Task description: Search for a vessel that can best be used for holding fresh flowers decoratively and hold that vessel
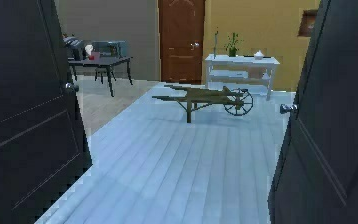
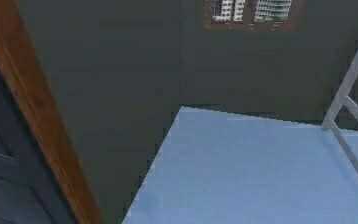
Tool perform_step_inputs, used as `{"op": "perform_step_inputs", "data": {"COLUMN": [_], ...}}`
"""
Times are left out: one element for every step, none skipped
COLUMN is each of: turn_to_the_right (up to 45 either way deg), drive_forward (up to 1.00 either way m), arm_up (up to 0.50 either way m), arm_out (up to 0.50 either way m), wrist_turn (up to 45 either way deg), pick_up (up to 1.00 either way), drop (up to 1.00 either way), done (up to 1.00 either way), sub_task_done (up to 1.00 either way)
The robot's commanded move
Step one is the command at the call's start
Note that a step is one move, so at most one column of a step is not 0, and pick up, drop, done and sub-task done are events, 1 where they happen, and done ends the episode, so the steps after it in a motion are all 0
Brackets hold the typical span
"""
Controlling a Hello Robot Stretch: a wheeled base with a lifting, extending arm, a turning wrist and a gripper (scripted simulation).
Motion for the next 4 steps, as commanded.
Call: {"op": "perform_step_inputs", "data": {"turn_to_the_right": [0.0, 15.0, 0.0, 0.0], "drive_forward": [0.25, 0.0, 1.0, 0.55], "arm_up": [0.0, 0.0, 0.0, 0.0], "arm_out": [0.0, 0.0, 0.0, 0.0], "wrist_turn": [0.0, 0.0, 0.0, 0.0], "pick_up": [0.0, 0.0, 0.0, 0.0], "drop": [0.0, 0.0, 0.0, 0.0], "done": [0.0, 0.0, 0.0, 0.0], "sub_task_done": [0.0, 0.0, 0.0, 0.0]}}
